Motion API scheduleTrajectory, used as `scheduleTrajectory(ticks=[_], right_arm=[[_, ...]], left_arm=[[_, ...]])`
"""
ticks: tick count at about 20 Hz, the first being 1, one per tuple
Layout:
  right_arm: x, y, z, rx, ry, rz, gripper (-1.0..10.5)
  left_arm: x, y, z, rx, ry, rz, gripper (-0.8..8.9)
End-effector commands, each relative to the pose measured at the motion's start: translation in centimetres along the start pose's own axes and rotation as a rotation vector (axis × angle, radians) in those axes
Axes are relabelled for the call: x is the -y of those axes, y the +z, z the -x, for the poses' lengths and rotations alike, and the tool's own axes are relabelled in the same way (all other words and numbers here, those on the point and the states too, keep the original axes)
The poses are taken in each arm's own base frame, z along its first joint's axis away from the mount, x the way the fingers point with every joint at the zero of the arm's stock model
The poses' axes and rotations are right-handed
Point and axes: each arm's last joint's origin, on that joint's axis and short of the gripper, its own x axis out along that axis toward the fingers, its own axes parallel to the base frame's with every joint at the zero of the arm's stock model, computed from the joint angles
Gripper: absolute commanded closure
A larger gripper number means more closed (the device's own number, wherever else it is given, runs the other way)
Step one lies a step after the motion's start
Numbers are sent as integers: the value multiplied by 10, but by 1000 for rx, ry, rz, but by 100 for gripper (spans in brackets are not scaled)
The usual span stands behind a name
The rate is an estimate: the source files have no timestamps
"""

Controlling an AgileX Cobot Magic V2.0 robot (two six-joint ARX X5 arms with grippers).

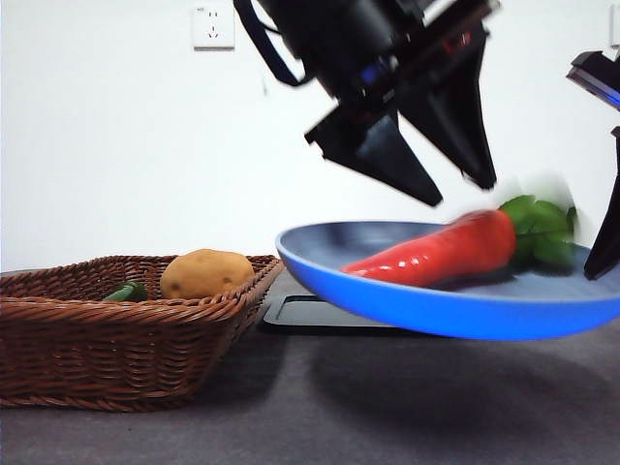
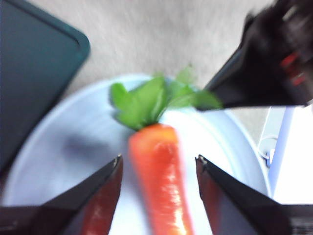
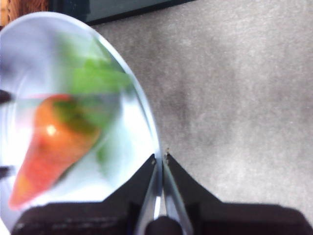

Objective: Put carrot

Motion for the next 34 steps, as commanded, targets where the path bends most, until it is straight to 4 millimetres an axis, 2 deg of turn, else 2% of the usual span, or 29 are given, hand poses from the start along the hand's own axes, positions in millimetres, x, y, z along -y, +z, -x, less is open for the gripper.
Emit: scheduleTrajectory(ticks=[1, 4, 6, 8, 11, 14, 16, 18, 21, 24, 26, 30, 32, 34], right_arm=[[-2, 4, -2, -3, 8, -6, 943], [0, 5, -7, -27, -1, -17, 943], [0, 9, -11, -46, -9, -25, 943], [-3, 24, -13, -46, -14, -20, 943], [-6, 63, -18, -24, -32, -4, 943], [-1, 105, -32, -19, -55, -9, 943], [9, 134, -50, -28, -73, -34, 943], [18, 157, -70, -44, -86, -57, 943], [30, 179, -99, -38, -89, -63, 943], [38, 185, -114, -18, -86, -58, 943], [41, 186, -114, -11, -88, -62, 923], [47, 188, -111, -3, -86, -75, 739], [46, 189, -107, -7, -57, -78, 740], [41, 189, -95, -14, 0, -84, 740]], left_arm=[[1, 2, -2, -2, -5, 8, 540], [3, 3, 8, 5, -28, 17, 540], [4, 5, 25, 20, -21, 19, 540], [4, 5, 52, 40, -7, 22, 540], [4, 0, 97, 70, 20, 28, 542], [5, -7, 136, 112, 47, 44, 542], [7, -12, 158, 143, 64, 51, 542], [8, -16, 172, 165, 80, 55, 542], [8, -19, 180, 165, 124, 62, 542], [8, -20, 180, 157, 132, 65, 542], [8, -20, 180, 160, 132, 64, 542], [8, -20, 180, 162, 132, 63, 542], [8, -19, 180, 170, 134, 58, 542], [7, -17, 180, 192, 141, 51, 543]])
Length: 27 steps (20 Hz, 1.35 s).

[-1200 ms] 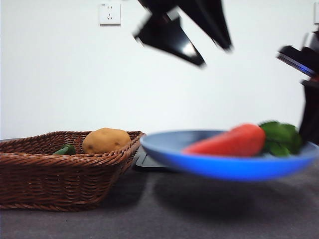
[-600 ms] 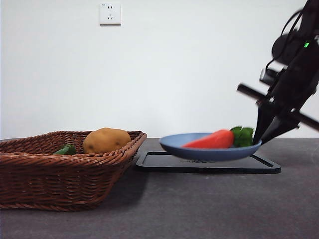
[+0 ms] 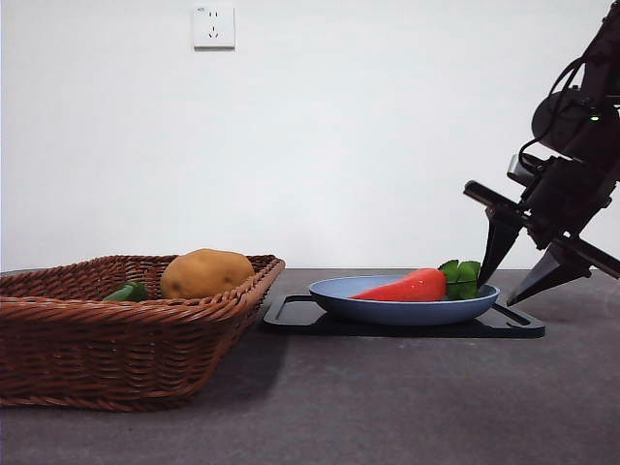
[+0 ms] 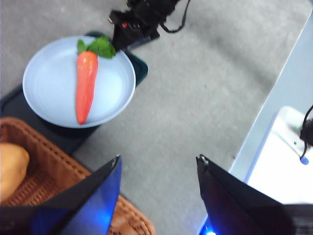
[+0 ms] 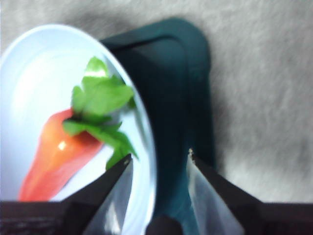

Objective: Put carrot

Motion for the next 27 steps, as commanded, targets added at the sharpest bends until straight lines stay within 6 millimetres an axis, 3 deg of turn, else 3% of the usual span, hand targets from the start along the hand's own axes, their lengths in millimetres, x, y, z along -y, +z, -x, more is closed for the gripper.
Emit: scheduleTrajectory(ticks=[1, 4, 7, 8, 13, 17, 21, 27], right_arm=[[-12, 4, 20, 12, 55, 21, 742], [-27, -11, 60, -41, 34, 37, 804], [-49, -32, 99, -75, 27, 149, 914], [-57, -40, 112, -67, 8, 187, 946], [-109, -92, 168, 91, -136, 405, 944], [-134, -144, 199, 383, -172, 549, 944], [-128, -183, 205, 646, -143, 594, 944], [-86, -221, 162, 781, -121, 576, 944]], left_arm=[[0, 7, -1, 45, 14, -33, 544], [-4, 12, -2, 88, 99, -77, 562], [-14, 14, -4, 93, 172, -96, 787], [-18, 14, -5, 88, 183, -104, 804], [-53, 7, 5, 55, 282, -22, 807], [-84, -19, 25, 22, 396, 86, 807], [-82, -68, 46, 167, 502, 124, 807], [-51, -148, 54, 354, 542, 199, 807]])
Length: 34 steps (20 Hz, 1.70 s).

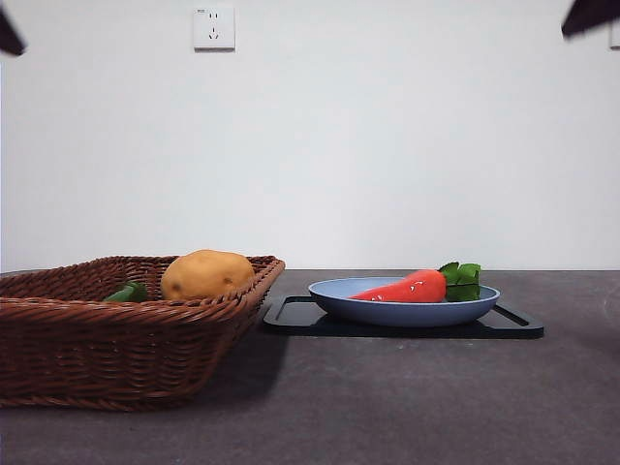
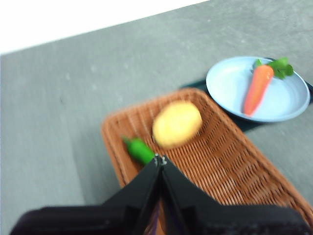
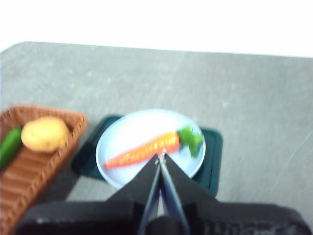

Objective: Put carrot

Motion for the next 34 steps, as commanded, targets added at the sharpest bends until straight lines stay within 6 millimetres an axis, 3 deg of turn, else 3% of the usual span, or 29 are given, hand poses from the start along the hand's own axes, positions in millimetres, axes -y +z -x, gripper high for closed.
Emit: scheduleTrajectory(ticks=[1, 4, 16, 20, 22, 24, 27, 34], right_arm=[[0, -24, -6, -7, 3, -6, 944], [0, -32, -10, -64, -11, 2, 943], [0, -33, -9, -68, -11, 5, 943], [0, -33, -10, -68, -11, 5, 943], [0, -32, -9, -67, -11, 5, 943], [0, -32, -9, -67, -11, 5, 943], [0, -32, -9, -67, -11, 5, 943], [0, -32, -9, -66, -11, 5, 943]], left_arm=[[2, -15, 14, 74, 7, 52, 807], [4, -23, 23, 74, 4, 51, 806], [4, -22, 18, 62, -4, 47, 805], [5, -25, 51, 204, 23, 2, 805], [4, -34, 68, 280, 84, -10, 805], [2, -46, 73, 323, 164, -14, 805], [-2, -72, 60, 338, 232, -6, 805], [-10, -128, 3, 333, 241, 33, 805]])
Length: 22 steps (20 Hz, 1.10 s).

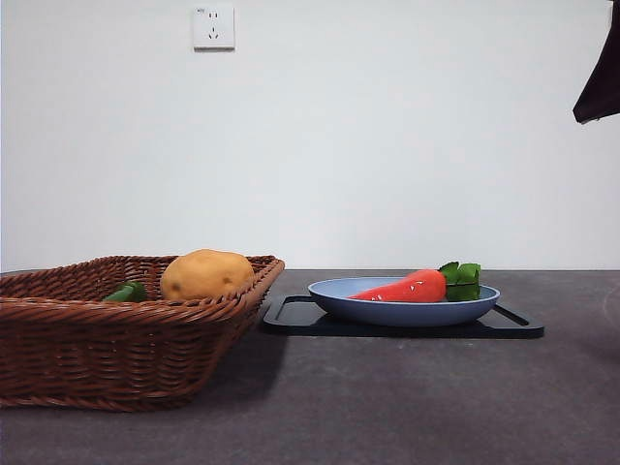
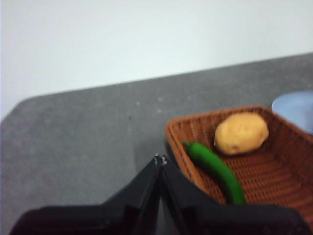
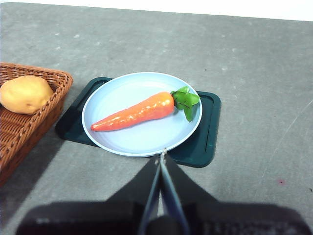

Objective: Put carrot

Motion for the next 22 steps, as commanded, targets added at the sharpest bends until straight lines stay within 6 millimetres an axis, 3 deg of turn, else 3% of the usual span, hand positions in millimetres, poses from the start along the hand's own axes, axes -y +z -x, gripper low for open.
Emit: scheduleTrajectory(ticks=[1, 7, 22], right_arm=[[-1, 5, 2, 20, 5, -17, 943], [-1, 5, 2, 20, 5, -17, 943], [-1, 5, 2, 20, 5, -17, 943]], left_arm=[[0, -11, -6, 21, 2, 25, 805], [2, -36, -14, -38, -2, 73, 805], [2, -35, -14, -28, -1, 77, 805]])
